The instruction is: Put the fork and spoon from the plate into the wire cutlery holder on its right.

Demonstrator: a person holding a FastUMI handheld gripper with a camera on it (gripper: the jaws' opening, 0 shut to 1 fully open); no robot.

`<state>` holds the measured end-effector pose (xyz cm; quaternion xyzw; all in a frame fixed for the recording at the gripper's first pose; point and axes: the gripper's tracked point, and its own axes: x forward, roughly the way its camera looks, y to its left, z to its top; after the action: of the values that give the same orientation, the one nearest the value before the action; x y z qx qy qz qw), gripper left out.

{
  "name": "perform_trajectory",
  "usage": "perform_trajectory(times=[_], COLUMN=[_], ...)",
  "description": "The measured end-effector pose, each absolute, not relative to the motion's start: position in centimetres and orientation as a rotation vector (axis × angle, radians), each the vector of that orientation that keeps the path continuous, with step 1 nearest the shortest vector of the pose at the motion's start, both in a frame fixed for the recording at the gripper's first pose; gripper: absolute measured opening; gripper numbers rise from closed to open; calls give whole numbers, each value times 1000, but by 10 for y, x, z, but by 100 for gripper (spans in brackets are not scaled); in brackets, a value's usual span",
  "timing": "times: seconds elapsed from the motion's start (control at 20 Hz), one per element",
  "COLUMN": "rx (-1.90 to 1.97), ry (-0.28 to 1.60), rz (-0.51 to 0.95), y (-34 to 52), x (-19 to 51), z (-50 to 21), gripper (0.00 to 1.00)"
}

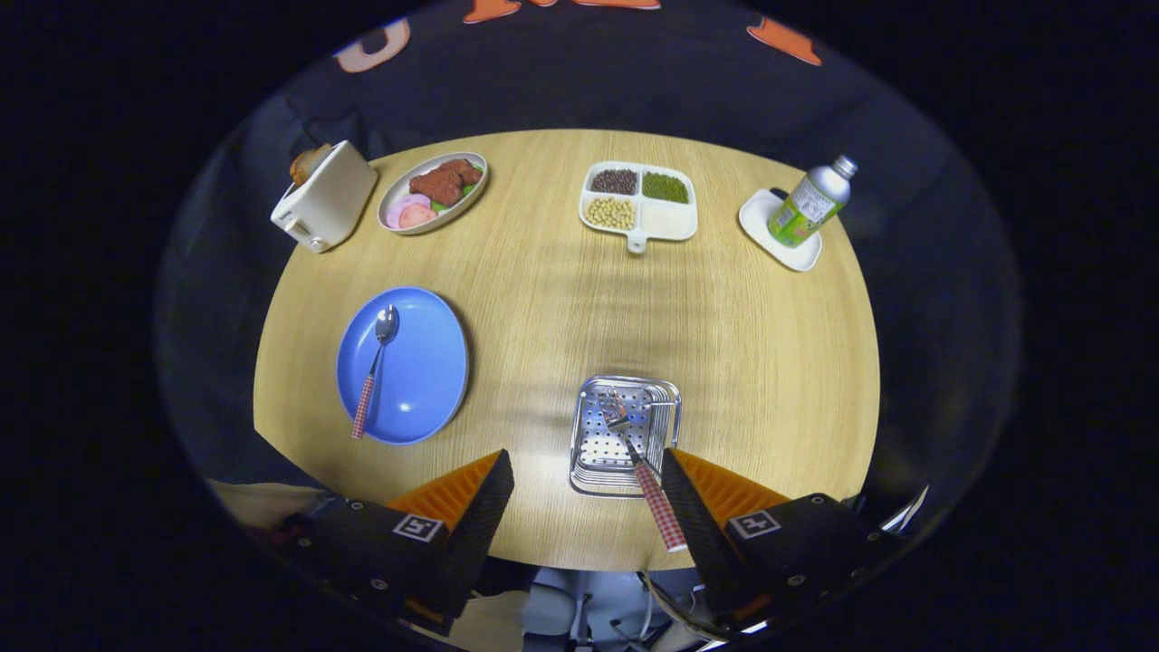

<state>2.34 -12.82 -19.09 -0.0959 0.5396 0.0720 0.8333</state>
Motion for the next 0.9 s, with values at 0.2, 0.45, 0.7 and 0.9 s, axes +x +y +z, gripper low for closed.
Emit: perform_trajectory(times=[0.2, 0.45, 0.7, 0.9], rx=[-148, -41, 26, 44], ry=[1045, 940, 879, 810], rz=[173, 200, 226, 205], y=[-88, -14, 55, 87], x=[15, 12, -3, 2], z=[-187, -206, -240, -261], gripper=[99, 99, 99, 99])
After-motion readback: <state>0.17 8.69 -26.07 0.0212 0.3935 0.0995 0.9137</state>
